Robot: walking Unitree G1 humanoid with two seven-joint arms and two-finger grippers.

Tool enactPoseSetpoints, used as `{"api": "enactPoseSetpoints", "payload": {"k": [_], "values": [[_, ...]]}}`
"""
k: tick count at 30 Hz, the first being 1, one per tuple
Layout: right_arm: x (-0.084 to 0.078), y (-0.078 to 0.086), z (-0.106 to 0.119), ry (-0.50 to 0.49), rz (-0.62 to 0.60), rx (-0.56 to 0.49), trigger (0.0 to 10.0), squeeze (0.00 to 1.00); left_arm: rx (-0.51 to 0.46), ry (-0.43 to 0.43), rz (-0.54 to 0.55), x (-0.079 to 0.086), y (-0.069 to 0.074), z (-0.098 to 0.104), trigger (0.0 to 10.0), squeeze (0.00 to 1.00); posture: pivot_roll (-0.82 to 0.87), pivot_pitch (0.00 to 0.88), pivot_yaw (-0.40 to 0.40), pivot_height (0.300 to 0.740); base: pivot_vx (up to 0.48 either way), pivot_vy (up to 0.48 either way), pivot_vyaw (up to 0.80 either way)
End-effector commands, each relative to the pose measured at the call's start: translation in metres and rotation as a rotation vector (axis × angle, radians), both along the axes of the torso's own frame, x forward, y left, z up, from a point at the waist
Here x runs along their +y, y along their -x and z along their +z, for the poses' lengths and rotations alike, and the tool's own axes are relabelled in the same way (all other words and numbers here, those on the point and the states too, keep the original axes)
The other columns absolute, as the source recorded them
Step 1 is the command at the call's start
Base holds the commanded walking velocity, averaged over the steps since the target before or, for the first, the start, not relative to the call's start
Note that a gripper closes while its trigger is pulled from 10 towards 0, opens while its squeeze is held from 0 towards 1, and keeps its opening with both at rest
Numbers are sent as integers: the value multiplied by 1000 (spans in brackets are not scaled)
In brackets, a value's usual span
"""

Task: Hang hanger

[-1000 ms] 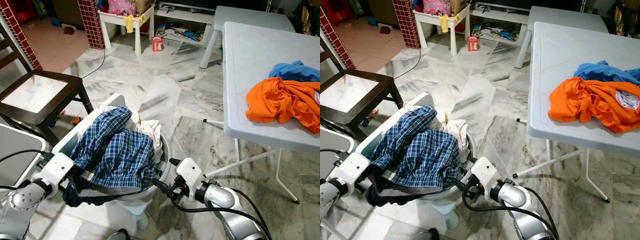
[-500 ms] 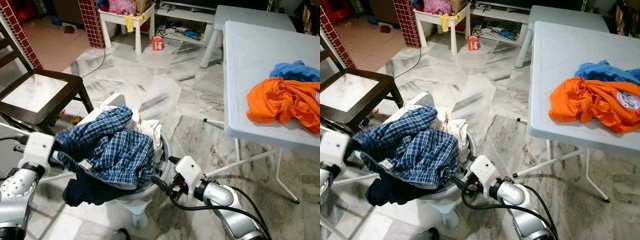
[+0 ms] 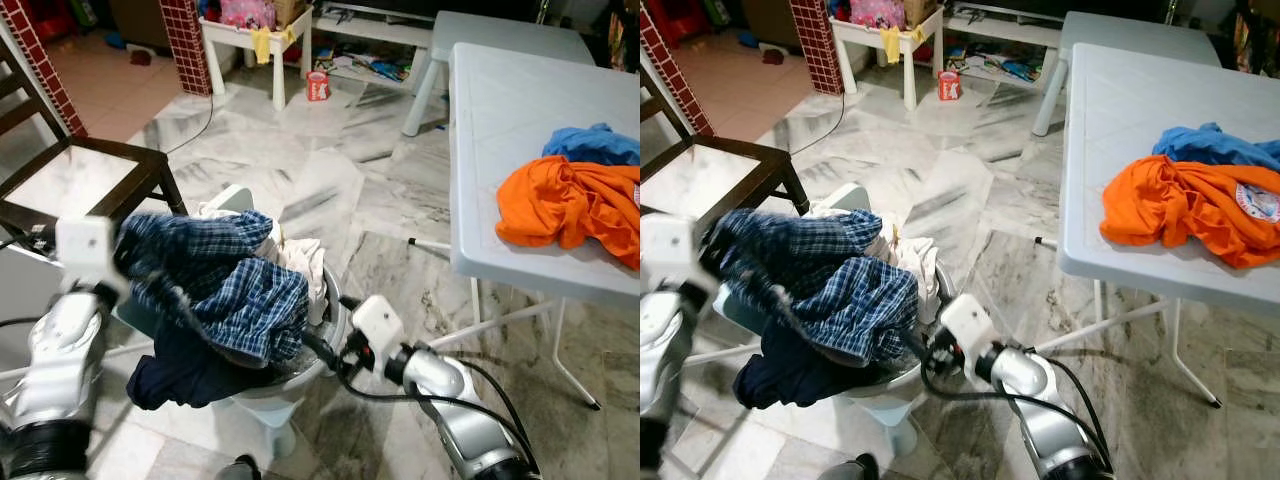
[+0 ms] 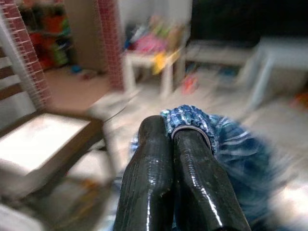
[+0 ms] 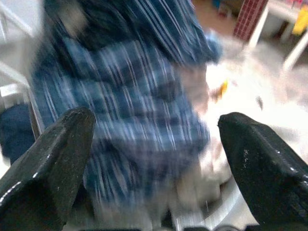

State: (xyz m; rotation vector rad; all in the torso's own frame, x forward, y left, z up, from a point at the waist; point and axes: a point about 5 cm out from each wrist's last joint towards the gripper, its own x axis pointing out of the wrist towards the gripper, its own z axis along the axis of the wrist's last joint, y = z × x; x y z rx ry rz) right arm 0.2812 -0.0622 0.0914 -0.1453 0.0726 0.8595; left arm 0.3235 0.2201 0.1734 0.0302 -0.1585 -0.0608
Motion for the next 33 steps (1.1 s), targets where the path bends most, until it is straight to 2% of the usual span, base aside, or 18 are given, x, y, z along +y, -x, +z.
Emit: {"api": "enactPoseSetpoints", "payload": {"k": [1,2,3,5,7,9,10,13,18,21,24,29,33], "values": [[-2,1,0,-8,4,13,10000,0,-6,20,-8,-4,0,4,0,0,59,108,-47,740,0,0,0],[2,1,2,-17,21,12,10000,0,-38,56,-98,-30,-5,12,0,0,58,106,-50,740,0,0,0],[3,2,2,-15,26,12,10000,0,-69,79,-166,-49,-5,19,0,0,56,106,-50,740,0,0,0],[3,3,1,-16,27,14,10000,0,-90,93,-218,-62,-4,26,0,0,55,106,-50,740,0,0,0],[3,3,1,-16,28,13,10000,0,-97,94,-236,-67,-3,29,0,0,55,106,-50,740,0,0,0],[3,3,2,-18,25,15,10000,0,-107,194,-272,-75,-2,37,0,0,54,111,-47,740,0,0,0],[3,3,2,-18,25,15,10000,0,-107,194,-272,-75,-2,37,0,0,54,111,-47,740,0,0,0],[3,4,2,-22,22,24,10000,0,-104,327,-343,-85,2,49,0,0,57,120,-43,740,0,0,0],[6,4,3,-42,4,32,10000,0,-80,425,-421,-93,9,56,0,0,67,131,-36,740,0,0,0],[9,3,4,-54,-17,29,10000,0,-49,452,-443,-95,14,56,0,0,74,135,-28,740,0,0,0],[12,1,5,-59,-36,21,10000,0,-23,441,-456,-98,18,52,0,0,74,136,-23,740,0,0,0],[19,-10,8,-60,-133,2,10000,0,5,433,-488,-109,25,50,0,0,74,139,-17,740,0,0,0],[22,-16,9,-71,-178,11,10000,0,17,425,-486,-110,27,49,0,0,76,139,-17,740,0,0,0]]}}
